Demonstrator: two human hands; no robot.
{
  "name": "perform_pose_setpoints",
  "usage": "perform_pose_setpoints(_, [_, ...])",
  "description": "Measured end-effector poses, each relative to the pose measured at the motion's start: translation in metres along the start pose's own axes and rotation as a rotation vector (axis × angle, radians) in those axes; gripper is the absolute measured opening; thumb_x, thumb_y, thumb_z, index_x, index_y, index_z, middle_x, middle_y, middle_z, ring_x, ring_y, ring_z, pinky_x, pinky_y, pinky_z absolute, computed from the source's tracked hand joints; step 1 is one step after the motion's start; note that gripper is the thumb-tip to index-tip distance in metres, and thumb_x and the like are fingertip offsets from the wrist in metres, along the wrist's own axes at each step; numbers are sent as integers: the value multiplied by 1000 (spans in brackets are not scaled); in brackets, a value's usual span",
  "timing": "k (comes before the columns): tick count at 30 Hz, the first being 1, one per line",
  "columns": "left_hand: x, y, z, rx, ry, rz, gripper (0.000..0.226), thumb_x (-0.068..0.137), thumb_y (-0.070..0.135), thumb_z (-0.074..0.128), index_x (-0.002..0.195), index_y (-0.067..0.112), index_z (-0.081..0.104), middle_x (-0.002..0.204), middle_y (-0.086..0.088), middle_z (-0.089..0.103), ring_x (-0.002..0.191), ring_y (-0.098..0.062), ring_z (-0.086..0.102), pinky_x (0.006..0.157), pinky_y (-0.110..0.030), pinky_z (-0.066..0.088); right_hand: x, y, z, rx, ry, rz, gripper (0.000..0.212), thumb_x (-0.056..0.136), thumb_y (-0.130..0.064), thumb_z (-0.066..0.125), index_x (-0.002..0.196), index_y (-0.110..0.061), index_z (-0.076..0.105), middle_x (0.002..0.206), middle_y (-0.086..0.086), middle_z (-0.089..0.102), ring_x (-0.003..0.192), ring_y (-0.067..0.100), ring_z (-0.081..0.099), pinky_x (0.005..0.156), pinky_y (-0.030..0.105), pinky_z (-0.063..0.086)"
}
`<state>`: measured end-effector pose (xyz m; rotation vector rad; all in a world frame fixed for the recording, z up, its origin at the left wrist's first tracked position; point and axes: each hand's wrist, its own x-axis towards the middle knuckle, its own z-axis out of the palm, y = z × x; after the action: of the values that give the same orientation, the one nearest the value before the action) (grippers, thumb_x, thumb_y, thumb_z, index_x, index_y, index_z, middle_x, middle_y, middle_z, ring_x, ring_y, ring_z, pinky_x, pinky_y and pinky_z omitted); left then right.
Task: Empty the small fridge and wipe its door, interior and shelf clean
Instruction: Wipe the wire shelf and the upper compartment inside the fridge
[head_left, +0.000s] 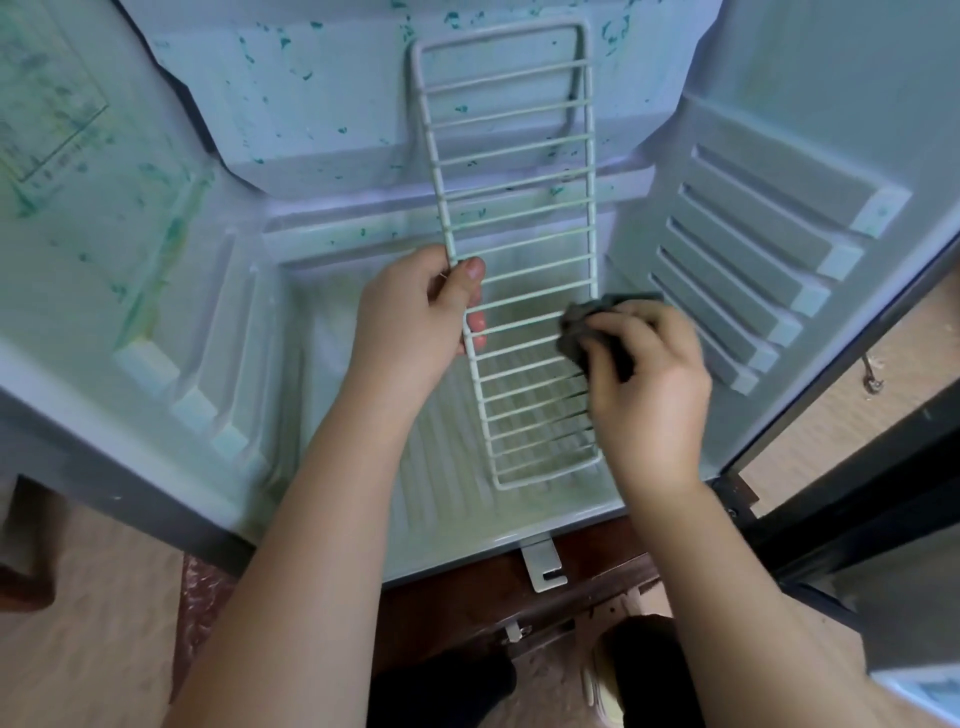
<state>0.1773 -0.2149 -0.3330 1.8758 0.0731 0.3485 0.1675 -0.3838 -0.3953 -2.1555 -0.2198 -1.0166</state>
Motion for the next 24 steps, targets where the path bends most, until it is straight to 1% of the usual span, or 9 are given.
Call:
perform_pose_setpoints(2, [-1,1,1,0,3,8,27,98,17,56,71,19,55,68,4,60,58,-10,68,55,-30,58,1,4,-3,-9,15,88,14,84,-1,65,96,-5,71,101,11,62,96,27,60,85,24,47])
perform_pose_setpoints(4, [-1,0,1,2,11,9,27,97,18,58,71,15,55,67,2,60,59,-9,69,55,-30,58,-5,-8,4,4,43,102,14,83,1,65,95,-3,70,101,12,60,96,23,57,83,25,46])
perform_pose_setpoints(8, [-1,0,1,59,35,51,29,95,22,61,78,-1,55,69,-17,58,56,-6,66,57,-42,60,-22,-45,24,73,-30,-57,8,80,-5,71,88,-4,72,96,11,62,87,24,61,74,30,50])
perform_pose_setpoints(11, [-1,1,0,86,40,49,27,96,22,60,72,11,53,64,-4,55,55,0,64,59,-42,60,-19,-46,24,90,-103,-118,8,81,-8,72,88,-5,72,94,9,63,85,26,63,71,32,51])
perform_pose_setpoints(13, [-1,0,-1,56,19,28,27,96,21,59,71,17,53,66,0,57,60,-4,68,60,-40,61,-11,-32,14,65,-117,-106,8,82,-6,70,89,-4,71,95,11,62,88,29,62,75,33,51])
perform_pose_setpoints(17, [-1,-1,-1,-2,13,10,28,97,18,58,69,19,55,68,2,59,63,-15,69,62,-38,60,5,8,-13,-28,-41,152,13,84,-4,67,96,-5,71,100,11,61,91,26,60,81,27,48])
perform_pose_setpoints(19, [-2,1,0,-10,23,15,28,97,17,58,69,18,54,68,0,58,61,-13,68,59,-33,59,5,18,-22,-47,-25,241,14,85,-5,66,98,-5,70,103,12,61,91,24,60,79,12,40])
perform_pose_setpoints(21, [-3,1,2,-5,31,17,27,97,18,58,70,18,54,69,0,58,61,-12,67,58,-32,59,1,11,-23,-22,20,232,13,86,-6,65,98,-6,69,103,12,60,91,17,57,77,0,32])
perform_pose_setpoints(24, [-2,-1,1,-5,29,18,27,97,19,58,70,19,54,69,1,59,65,-15,69,59,-33,60,-7,-10,-10,59,-27,86,12,85,-7,67,97,-5,68,104,10,57,95,9,52,84,2,33])
